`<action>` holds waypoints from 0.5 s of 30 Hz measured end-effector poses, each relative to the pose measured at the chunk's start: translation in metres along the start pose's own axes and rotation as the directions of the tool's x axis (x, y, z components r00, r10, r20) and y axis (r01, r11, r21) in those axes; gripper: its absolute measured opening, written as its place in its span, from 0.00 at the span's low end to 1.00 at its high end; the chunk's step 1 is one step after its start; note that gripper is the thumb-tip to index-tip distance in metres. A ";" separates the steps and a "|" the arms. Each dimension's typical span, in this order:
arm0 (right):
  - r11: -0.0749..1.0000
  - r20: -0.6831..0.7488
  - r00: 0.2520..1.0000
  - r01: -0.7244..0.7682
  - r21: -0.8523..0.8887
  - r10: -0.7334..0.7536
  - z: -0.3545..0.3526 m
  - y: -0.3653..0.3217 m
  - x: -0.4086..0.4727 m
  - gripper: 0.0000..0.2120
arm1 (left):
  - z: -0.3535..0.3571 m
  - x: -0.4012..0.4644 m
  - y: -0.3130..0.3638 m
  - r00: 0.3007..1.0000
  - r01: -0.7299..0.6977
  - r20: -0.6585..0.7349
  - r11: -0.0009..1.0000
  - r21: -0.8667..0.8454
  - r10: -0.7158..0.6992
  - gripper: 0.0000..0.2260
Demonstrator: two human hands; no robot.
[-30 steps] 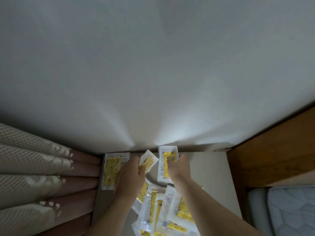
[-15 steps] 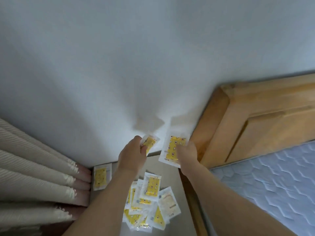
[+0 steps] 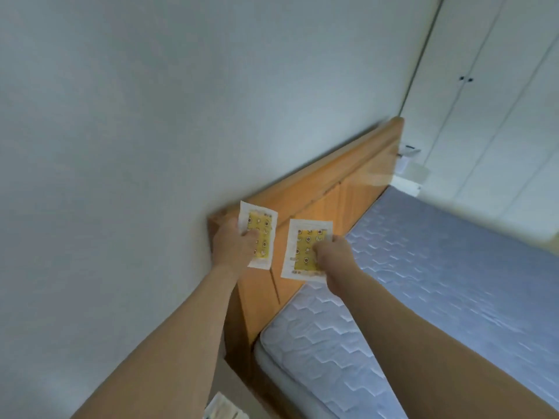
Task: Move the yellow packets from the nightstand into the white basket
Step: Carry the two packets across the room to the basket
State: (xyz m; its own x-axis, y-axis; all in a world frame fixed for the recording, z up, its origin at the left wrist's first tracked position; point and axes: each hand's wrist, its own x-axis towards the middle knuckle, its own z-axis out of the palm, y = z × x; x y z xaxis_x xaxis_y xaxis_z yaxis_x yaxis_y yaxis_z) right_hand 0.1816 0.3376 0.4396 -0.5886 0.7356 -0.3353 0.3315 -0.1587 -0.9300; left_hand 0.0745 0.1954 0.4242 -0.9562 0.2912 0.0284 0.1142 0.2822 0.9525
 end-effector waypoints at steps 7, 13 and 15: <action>0.991 -0.309 0.951 0.053 0.127 -0.011 -0.184 -0.007 -0.044 0.09 | 0.118 -0.047 0.100 0.936 0.145 0.351 0.928 -0.343 -0.016 0.11; 0.980 -0.593 0.805 0.111 0.164 0.008 -0.374 0.016 -0.136 0.08 | 0.256 -0.167 0.179 0.778 0.158 0.628 0.955 -0.250 0.035 0.05; 0.976 -0.680 0.733 0.131 0.172 0.021 -0.441 0.026 -0.178 0.08 | 0.300 -0.221 0.207 0.714 0.156 0.698 0.959 -0.236 0.055 0.05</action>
State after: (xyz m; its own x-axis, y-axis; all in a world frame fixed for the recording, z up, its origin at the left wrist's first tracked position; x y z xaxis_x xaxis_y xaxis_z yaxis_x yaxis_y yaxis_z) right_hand 0.6201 0.4931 0.5409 0.0769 0.9835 -0.1635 0.1191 -0.1718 -0.9779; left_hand 0.3907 0.4632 0.5238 -0.4881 0.8617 -0.1385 -0.1033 0.1005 0.9896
